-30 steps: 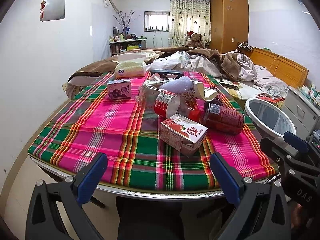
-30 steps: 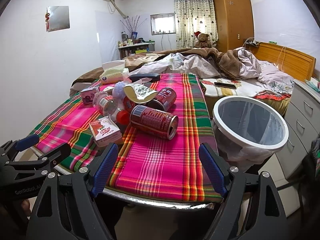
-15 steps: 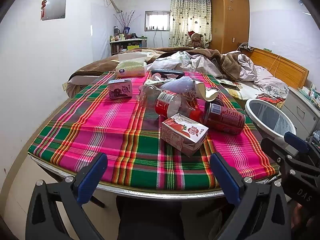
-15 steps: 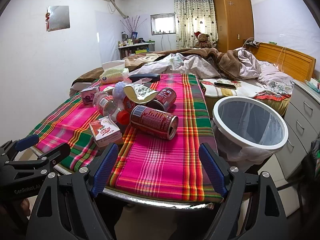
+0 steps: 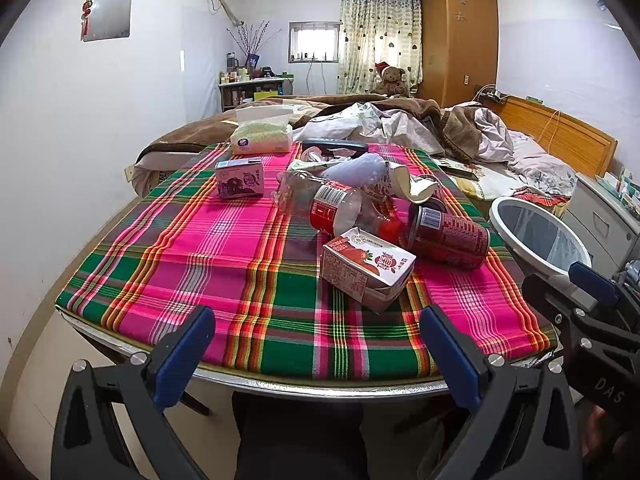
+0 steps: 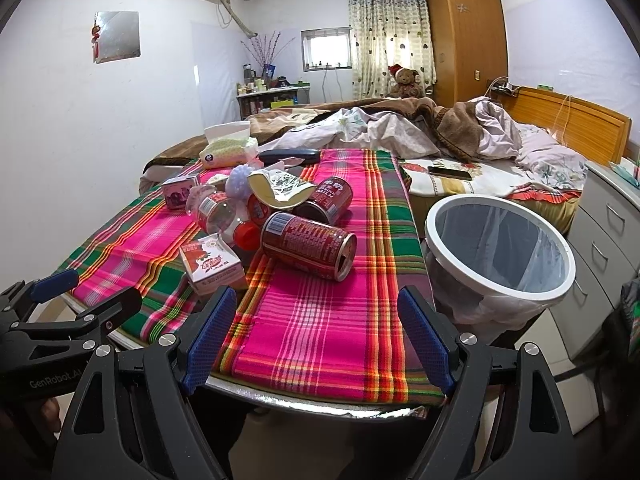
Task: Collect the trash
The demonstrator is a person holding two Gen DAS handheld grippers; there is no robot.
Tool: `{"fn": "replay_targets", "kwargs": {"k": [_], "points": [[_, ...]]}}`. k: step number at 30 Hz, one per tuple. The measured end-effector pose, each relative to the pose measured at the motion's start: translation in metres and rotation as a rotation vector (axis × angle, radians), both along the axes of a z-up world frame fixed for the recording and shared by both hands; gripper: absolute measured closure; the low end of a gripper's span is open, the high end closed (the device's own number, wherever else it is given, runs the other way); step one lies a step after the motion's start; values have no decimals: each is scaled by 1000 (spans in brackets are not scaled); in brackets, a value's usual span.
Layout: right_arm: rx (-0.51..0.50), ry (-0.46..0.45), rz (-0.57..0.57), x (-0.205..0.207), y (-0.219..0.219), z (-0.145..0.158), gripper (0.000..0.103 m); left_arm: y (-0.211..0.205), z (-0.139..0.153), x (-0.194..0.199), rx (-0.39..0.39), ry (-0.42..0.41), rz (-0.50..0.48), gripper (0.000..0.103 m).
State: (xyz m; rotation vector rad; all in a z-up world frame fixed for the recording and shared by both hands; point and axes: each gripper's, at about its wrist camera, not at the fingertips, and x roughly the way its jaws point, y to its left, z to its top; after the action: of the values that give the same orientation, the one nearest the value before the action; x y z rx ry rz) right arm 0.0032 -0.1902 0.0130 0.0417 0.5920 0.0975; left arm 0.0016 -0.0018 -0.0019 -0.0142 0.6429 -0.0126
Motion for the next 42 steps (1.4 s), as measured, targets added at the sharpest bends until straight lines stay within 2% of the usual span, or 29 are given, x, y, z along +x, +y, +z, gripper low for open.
{"fn": "replay_targets", "kwargs": {"k": [26, 30, 35, 39, 42], "points": [[-12, 11, -1, 11, -7, 3, 19, -3, -6, 16, 5, 22, -16, 0], [-18, -5, 20, 32, -12, 0, 19, -12, -13, 29, 41, 39, -22, 0], [-76, 45, 104, 70, -8, -14, 19, -19, -27, 54, 77, 94, -32, 0], [-35, 96, 184, 90, -9, -24, 19, -19, -34, 65, 83, 115, -31, 0], [-47, 126, 216, 103, -7, -30, 19, -17, -37, 70, 73, 130, -37, 0]]}}
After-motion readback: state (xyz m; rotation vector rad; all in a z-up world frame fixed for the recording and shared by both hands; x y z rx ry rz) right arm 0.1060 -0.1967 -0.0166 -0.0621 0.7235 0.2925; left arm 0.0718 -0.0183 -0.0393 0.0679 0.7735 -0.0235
